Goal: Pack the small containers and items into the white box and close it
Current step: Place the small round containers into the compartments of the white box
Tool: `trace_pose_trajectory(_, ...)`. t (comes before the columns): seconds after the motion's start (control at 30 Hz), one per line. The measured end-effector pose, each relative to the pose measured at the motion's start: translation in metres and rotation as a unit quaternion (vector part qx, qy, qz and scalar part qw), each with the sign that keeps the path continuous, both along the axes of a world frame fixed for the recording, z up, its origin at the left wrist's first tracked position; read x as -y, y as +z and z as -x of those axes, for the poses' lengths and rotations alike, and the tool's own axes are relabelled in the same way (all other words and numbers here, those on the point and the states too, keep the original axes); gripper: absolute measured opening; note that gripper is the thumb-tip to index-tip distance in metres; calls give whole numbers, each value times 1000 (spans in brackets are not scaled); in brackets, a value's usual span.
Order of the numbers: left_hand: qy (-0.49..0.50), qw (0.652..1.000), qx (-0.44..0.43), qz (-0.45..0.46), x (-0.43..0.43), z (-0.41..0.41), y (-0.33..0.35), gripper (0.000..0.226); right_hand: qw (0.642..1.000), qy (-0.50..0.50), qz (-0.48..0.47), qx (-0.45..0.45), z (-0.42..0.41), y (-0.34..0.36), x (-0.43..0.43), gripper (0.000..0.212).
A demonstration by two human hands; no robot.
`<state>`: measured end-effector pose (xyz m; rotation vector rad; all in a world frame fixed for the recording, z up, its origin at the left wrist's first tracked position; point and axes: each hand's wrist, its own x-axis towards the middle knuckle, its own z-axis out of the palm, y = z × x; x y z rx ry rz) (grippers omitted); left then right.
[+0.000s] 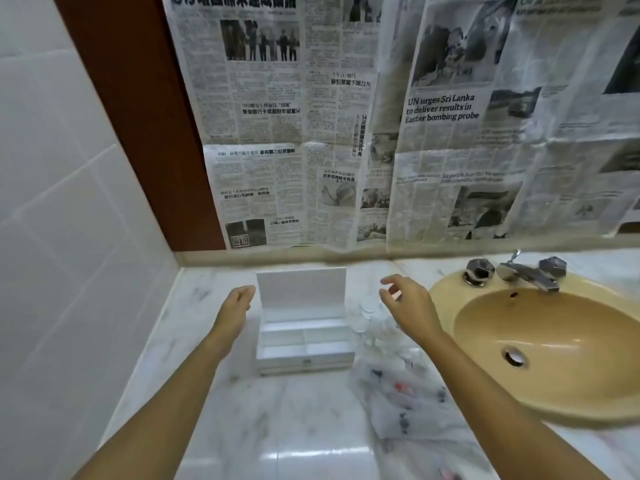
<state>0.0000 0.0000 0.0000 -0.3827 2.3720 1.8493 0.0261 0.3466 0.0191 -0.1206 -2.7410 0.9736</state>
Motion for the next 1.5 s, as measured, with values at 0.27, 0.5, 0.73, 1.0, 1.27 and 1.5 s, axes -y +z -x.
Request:
trace_pose_trajectory(0.27,-42,997,57,11,-20,-7,-27,43,978,-18,-116,175,-15,-59,-20,43)
trace_pose_trajectory(0.5,0,998,3,56,-31,-12,-45,33,982,-42,-85,165,-16,-67,-17,40)
trace_pose_trajectory(0.73,19,994,-32,106,-34,-30,-50,27,974,-39,-77,208,-12,-69,-25,41)
trace_pose_trajectory(1.0,20,991,-48,126,-31,-44,-50,26,975,-54,-23,212,-11,-67,-26,52)
trace_pose_trajectory(1.27,11,988,-65,137,-27,-61,-52,27,989,-48,74,116,-18,-57,-30,12)
trace_pose_trajectory(1.5,10,989,-69,127,-24,-70,-53,27,980,-100,168,47,-28,-34,-31,10)
